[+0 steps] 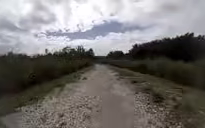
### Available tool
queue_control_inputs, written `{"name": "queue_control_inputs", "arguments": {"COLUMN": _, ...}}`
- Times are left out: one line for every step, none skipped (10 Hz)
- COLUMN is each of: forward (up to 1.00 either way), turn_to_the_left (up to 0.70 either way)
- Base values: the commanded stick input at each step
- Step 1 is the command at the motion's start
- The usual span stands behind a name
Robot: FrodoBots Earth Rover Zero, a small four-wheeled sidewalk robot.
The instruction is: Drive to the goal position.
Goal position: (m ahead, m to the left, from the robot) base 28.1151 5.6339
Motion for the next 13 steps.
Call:
{"name": "queue_control_inputs", "arguments": {"forward": 0.85, "turn_to_the_left": 0.0}}
{"name": "queue_control_inputs", "arguments": {"forward": 0.85, "turn_to_the_left": 0.0}}
{"name": "queue_control_inputs", "arguments": {"forward": 0.85, "turn_to_the_left": 0.0}}
{"name": "queue_control_inputs", "arguments": {"forward": 0.85, "turn_to_the_left": 0.0}}
{"name": "queue_control_inputs", "arguments": {"forward": 0.85, "turn_to_the_left": 0.0}}
{"name": "queue_control_inputs", "arguments": {"forward": 0.85, "turn_to_the_left": 0.0}}
{"name": "queue_control_inputs", "arguments": {"forward": 0.85, "turn_to_the_left": 0.0}}
{"name": "queue_control_inputs", "arguments": {"forward": 0.85, "turn_to_the_left": 0.0}}
{"name": "queue_control_inputs", "arguments": {"forward": 0.85, "turn_to_the_left": 0.0}}
{"name": "queue_control_inputs", "arguments": {"forward": 0.85, "turn_to_the_left": 0.0}}
{"name": "queue_control_inputs", "arguments": {"forward": 0.85, "turn_to_the_left": 0.0}}
{"name": "queue_control_inputs", "arguments": {"forward": 0.85, "turn_to_the_left": 0.0}}
{"name": "queue_control_inputs", "arguments": {"forward": 0.85, "turn_to_the_left": 0.0}}
